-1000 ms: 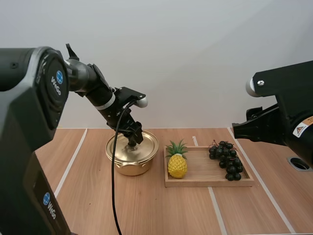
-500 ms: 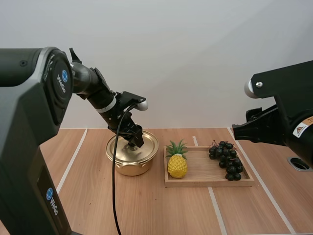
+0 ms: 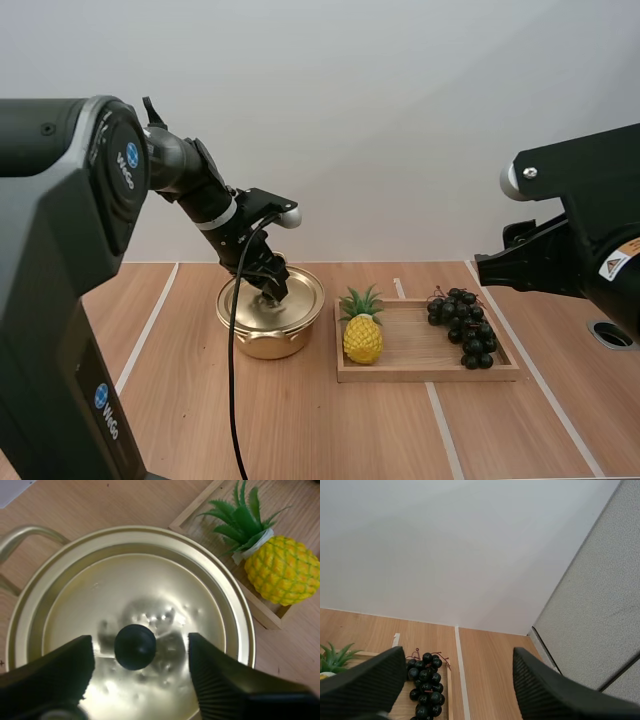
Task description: Open the pot, put the pineapple inside, and close it
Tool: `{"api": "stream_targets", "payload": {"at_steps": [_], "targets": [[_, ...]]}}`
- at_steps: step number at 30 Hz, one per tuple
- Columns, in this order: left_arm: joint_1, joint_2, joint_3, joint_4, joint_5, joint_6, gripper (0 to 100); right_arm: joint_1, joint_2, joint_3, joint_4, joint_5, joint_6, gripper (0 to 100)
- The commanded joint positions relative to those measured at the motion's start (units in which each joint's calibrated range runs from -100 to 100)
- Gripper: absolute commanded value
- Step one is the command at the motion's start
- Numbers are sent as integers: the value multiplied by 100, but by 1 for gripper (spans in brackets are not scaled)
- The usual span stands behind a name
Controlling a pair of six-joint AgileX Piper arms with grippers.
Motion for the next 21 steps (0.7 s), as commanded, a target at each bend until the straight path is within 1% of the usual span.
{"api": "stream_targets", "payload": {"at_steps": [1,2,3,4,11,17,21], "targets": [[-11,1,-38,46,-324,-80,49,-19,-9,-35,16,19,-29,100],[-11,1,-38,46,-344,-80,19,-19,-9,-35,16,19,-29,100],[-11,1,-38,46,-344,-80,6,-19,-9,-35,16,19,-29,100],[-11,1,-38,46,-344,-88,0,-19,-9,-35,16,19,-29,100],[-11,-176,-57,-41,-328,-117,0,-19,-9,-35,42,19,-29,100],[-11,-875,-338,-813,-327,-117,0,-19,-9,-35,185,19,-29,100],[-11,-1500,-770,-1048,-352,-117,0,-19,-9,-35,424,19,-159,100]]}}
